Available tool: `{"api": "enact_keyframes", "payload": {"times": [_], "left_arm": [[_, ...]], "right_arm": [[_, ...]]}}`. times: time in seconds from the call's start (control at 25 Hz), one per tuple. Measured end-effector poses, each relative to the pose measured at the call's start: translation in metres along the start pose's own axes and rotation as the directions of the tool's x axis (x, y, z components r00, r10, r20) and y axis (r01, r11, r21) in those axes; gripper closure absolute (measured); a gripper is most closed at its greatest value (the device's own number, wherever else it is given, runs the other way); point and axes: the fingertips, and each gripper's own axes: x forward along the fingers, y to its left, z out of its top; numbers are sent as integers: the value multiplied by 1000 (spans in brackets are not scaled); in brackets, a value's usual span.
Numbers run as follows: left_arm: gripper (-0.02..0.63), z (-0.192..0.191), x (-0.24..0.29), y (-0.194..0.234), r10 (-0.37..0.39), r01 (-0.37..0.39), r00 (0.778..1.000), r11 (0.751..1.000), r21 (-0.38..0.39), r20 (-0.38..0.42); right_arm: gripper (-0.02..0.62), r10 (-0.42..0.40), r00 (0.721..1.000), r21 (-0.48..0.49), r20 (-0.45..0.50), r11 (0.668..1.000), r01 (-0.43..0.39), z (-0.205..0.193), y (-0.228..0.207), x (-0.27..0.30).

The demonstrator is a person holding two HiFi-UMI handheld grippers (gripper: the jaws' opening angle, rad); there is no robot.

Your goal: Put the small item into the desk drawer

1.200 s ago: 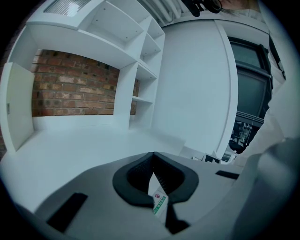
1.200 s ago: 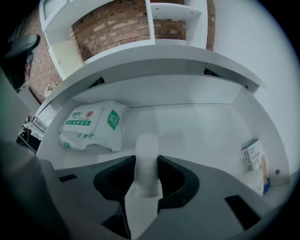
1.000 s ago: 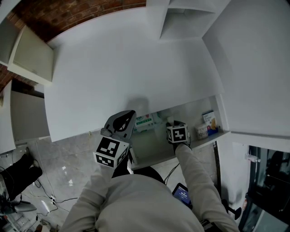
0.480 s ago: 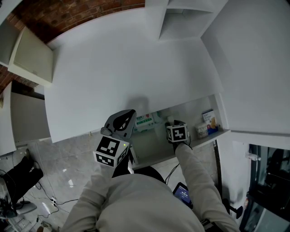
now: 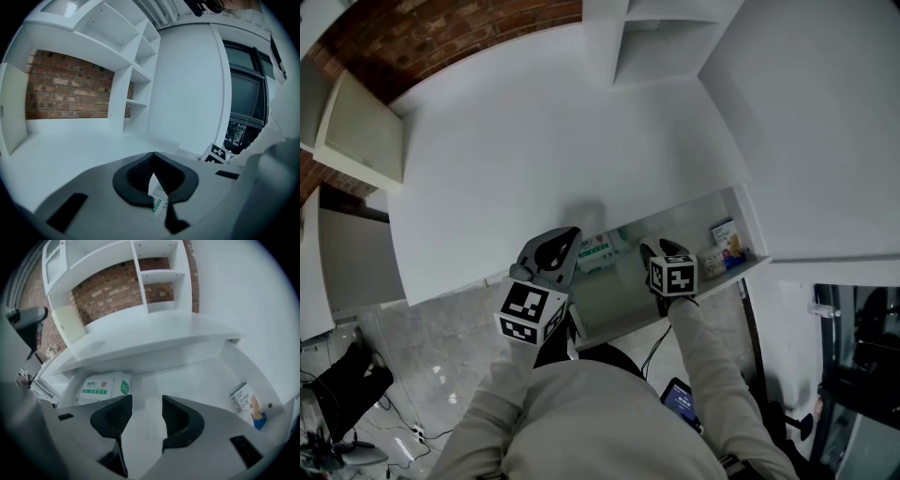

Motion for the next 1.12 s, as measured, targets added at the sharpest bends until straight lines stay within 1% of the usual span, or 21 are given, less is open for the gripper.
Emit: {"api": "enact_keyframes", "payload": {"times": [0.16, 0.36, 0.6, 0.84, 0.92, 1.12], "left_arm": [[589, 6, -1, -6, -19, 19, 1000, 1000, 16, 14], [589, 13, -3, -11, -37, 35, 999, 999, 41, 33], [589, 22, -11, -14, -57, 53, 997, 996, 68, 56], [589, 27, -14, -19, -90, 84, 994, 993, 86, 69], [589, 29, -15, -22, -103, 96, 992, 991, 89, 73], [589, 34, -20, -28, -136, 127, 986, 987, 102, 92]], "right_arm": [[373, 21, 990, 38, 137, 999, -26, 33, 14, -32], [383, 27, 958, 58, 287, 997, -46, 63, 28, -75], [400, 15, 903, 95, 430, 994, -61, 76, 42, -130], [434, -46, 834, 125, 551, 992, -28, 82, 49, -182], [443, -63, 813, 130, 579, 991, -15, 82, 52, -195], [471, -97, 773, 153, 627, 988, 0, 79, 65, -223]]}}
